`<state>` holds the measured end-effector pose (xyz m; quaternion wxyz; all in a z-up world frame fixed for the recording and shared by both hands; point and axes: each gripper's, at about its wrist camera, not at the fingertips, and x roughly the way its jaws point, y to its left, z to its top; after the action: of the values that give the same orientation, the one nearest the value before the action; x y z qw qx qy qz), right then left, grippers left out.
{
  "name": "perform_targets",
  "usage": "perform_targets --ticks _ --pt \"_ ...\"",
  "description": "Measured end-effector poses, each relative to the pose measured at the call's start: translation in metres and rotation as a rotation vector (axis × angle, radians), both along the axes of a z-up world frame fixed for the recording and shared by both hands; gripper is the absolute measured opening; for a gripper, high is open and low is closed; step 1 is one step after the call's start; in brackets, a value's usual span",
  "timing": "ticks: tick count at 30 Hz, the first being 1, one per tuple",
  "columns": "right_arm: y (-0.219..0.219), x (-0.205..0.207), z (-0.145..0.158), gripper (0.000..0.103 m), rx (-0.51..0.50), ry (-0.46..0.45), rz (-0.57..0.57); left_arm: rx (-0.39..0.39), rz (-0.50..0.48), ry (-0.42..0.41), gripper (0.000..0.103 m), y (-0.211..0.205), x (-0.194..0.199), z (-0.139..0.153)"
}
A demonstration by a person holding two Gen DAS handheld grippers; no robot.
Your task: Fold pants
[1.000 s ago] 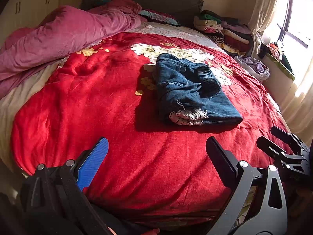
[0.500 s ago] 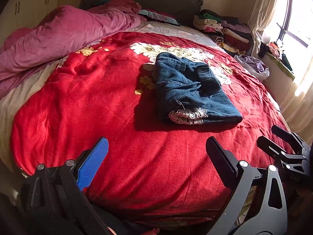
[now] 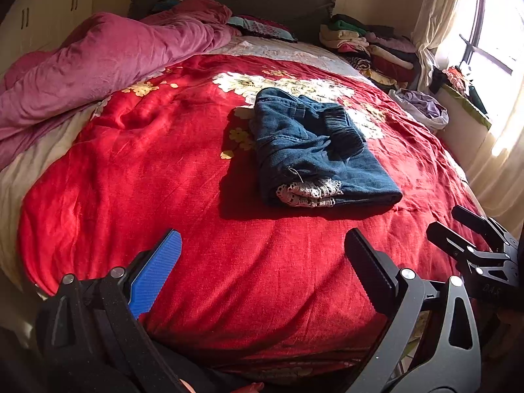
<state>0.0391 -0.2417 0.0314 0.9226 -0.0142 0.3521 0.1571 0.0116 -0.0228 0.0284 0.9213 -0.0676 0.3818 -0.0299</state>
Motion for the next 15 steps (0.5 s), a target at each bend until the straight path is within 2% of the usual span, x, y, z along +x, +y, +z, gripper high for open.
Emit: perform_targets --ticks 11,15 --pt "-0.0005 0.0026 -0.0013 0.098 -0.005 0.007 -0.002 -0.014 -0.031 0.016 0.093 -0.0002 0.0014 -0.0025" --pt "-0.0039 0.0065 -0.0027 0.098 -0.006 0.007 -0.011 0.005 -0.024 0.025 0.093 0.0020 0.0052 -0.0043"
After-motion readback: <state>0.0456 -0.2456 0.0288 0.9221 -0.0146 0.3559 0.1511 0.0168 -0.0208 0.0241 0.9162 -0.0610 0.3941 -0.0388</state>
